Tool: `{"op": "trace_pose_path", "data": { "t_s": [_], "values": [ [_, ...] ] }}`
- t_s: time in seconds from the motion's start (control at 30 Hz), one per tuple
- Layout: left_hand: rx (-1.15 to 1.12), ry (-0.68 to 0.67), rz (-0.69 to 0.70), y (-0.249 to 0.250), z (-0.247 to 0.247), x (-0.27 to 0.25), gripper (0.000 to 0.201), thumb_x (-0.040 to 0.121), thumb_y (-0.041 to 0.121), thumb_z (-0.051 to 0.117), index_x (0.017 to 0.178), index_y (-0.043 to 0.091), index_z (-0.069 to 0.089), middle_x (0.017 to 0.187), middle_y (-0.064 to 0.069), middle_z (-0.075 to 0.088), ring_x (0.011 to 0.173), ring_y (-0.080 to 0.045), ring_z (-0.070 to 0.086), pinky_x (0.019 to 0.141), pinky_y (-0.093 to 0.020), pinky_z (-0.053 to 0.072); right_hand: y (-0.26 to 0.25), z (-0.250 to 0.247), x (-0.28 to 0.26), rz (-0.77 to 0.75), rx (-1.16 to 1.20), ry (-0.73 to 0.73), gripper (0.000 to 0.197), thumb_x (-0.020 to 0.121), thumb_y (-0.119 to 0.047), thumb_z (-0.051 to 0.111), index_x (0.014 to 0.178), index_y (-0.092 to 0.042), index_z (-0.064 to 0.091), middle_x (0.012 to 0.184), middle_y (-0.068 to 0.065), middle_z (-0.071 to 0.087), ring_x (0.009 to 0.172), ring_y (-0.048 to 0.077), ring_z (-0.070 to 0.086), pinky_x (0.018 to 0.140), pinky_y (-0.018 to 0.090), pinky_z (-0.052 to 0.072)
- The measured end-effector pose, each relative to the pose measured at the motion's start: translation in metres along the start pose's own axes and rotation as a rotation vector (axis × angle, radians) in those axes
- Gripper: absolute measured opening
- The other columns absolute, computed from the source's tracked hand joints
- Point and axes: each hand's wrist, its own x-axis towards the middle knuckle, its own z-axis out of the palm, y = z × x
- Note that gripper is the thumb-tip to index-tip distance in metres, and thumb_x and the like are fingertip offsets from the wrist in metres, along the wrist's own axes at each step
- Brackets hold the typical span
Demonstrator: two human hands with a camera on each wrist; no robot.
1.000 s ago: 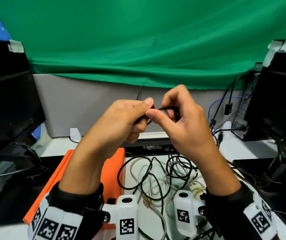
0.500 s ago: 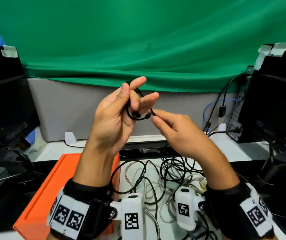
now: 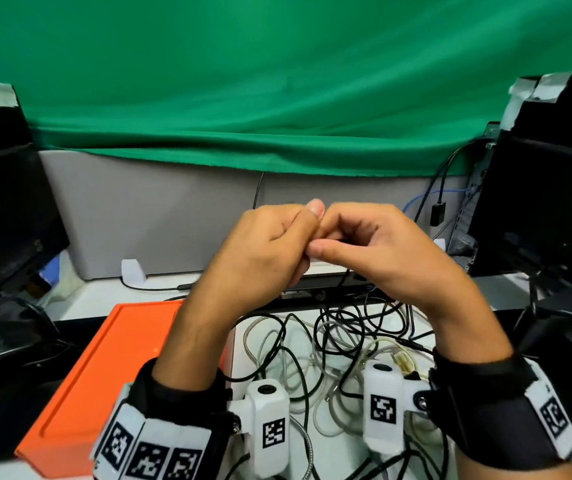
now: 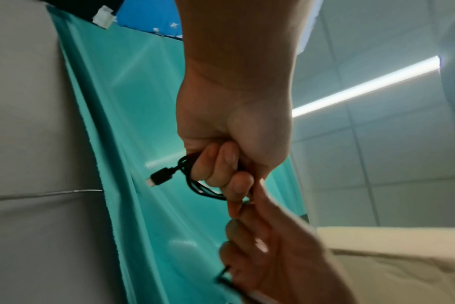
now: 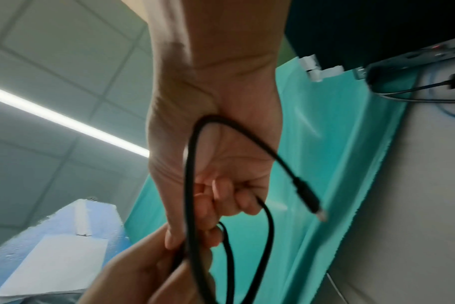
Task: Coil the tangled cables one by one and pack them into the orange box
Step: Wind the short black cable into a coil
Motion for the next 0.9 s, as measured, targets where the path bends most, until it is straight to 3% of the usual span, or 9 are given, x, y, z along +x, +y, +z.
{"op": "trace_pose_path", "data": {
  "t_s": [0.13, 0.2, 0.3, 0.37, 0.47, 0.53, 0.63, 0.8, 0.9],
  "values": [
    [-0.219, -0.180, -0.186, 0.000, -0.010, -0.002, 0.050, 0.105, 0.039, 0.045, 0.066, 0.009, 0.058, 0.042, 0.002, 0.042, 0.039, -0.009, 0.030, 0.042, -0.019, 0.026, 0.016, -0.001, 0.004, 0.002, 0.119, 0.039, 0.026, 0.089, -0.014, 0.074, 0.098, -0.013, 0.050, 0.087, 0.031, 0.060, 0.083, 0.048, 0.058, 0.079, 0.061, 0.045],
    [-0.384, -0.236, -0.243, 0.001, -0.013, -0.003, 0.044, 0.099, 0.041, 0.050, 0.067, 0.011, 0.057, 0.041, 0.002, 0.035, 0.038, -0.009, 0.023, 0.041, -0.021, 0.019, 0.018, -0.002, 0.005, 0.003, 0.093, 0.100, 0.032, 0.083, -0.023, 0.079, 0.099, -0.021, 0.052, 0.081, 0.027, 0.053, 0.074, 0.043, 0.052, 0.071, 0.057, 0.041],
    [-0.781, -0.243, -0.333, 0.003, -0.017, -0.003, 0.036, 0.092, 0.043, 0.052, 0.066, 0.017, 0.052, 0.040, 0.006, 0.029, 0.035, -0.007, 0.018, 0.041, -0.024, 0.013, 0.019, -0.002, 0.007, -0.067, 0.026, 0.268, 0.024, 0.085, -0.024, 0.078, 0.100, -0.027, 0.059, 0.076, 0.000, 0.052, 0.073, 0.022, 0.048, 0.069, 0.037, 0.042],
    [-1.034, -0.202, -0.381, 0.004, -0.016, 0.001, 0.032, 0.092, 0.040, 0.050, 0.070, 0.018, 0.051, 0.039, 0.010, 0.029, 0.031, -0.004, 0.022, 0.036, -0.020, 0.021, 0.024, 0.002, 0.010, -0.076, -0.056, 0.320, 0.007, 0.094, -0.022, 0.069, 0.097, -0.025, 0.063, 0.079, -0.004, 0.060, 0.076, 0.019, 0.056, 0.076, 0.040, 0.049],
    [-1.246, -0.016, -0.366, 0.005, -0.008, 0.007, 0.025, 0.096, 0.034, 0.047, 0.081, 0.015, 0.053, 0.043, 0.010, 0.039, 0.032, -0.003, 0.039, 0.043, -0.020, 0.047, 0.033, 0.013, 0.014, 0.008, -0.178, 0.229, 0.003, 0.101, -0.021, 0.057, 0.099, -0.022, 0.059, 0.081, -0.001, 0.066, 0.077, 0.022, 0.062, 0.077, 0.047, 0.053],
    [-1.288, 0.106, -0.311, 0.000, -0.005, 0.010, 0.028, 0.103, 0.030, 0.041, 0.091, 0.011, 0.058, 0.051, 0.009, 0.046, 0.035, -0.002, 0.041, 0.046, -0.018, 0.047, 0.035, 0.019, 0.015, 0.146, -0.297, 0.081, 0.008, 0.101, -0.026, 0.057, 0.105, -0.031, 0.052, 0.082, -0.004, 0.067, 0.070, 0.016, 0.064, 0.072, 0.043, 0.054],
    [-1.177, 0.240, -0.183, -0.010, -0.012, 0.012, 0.033, 0.107, 0.026, 0.037, 0.112, 0.006, 0.062, 0.062, 0.008, 0.055, 0.037, -0.002, 0.038, 0.048, -0.017, 0.041, 0.035, 0.025, 0.013, 0.298, -0.356, -0.153, 0.005, 0.103, -0.035, 0.053, 0.107, -0.032, 0.055, 0.075, -0.003, 0.073, 0.054, 0.010, 0.065, 0.066, 0.036, 0.056],
    [-0.424, 0.417, 0.050, -0.014, 0.000, 0.008, 0.021, 0.110, 0.019, 0.038, 0.120, 0.014, 0.056, 0.076, 0.000, 0.073, 0.065, -0.016, 0.071, 0.071, -0.030, 0.057, 0.013, 0.034, 0.010, 0.267, -0.460, -0.337, 0.030, 0.103, -0.043, 0.051, 0.093, -0.020, 0.067, 0.056, -0.008, 0.050, 0.050, 0.006, 0.040, 0.055, 0.029, 0.035],
    [-0.162, 0.313, 0.071, -0.008, 0.011, 0.003, 0.021, 0.107, 0.025, 0.042, 0.116, 0.022, 0.060, 0.073, 0.003, 0.071, 0.046, -0.014, 0.055, 0.051, -0.027, 0.045, 0.002, 0.025, 0.007, 0.295, -0.529, -0.334, 0.042, 0.102, -0.044, 0.052, 0.075, -0.012, 0.059, 0.049, -0.008, 0.039, 0.047, 0.009, 0.034, 0.046, 0.026, 0.026]
  ]
}}
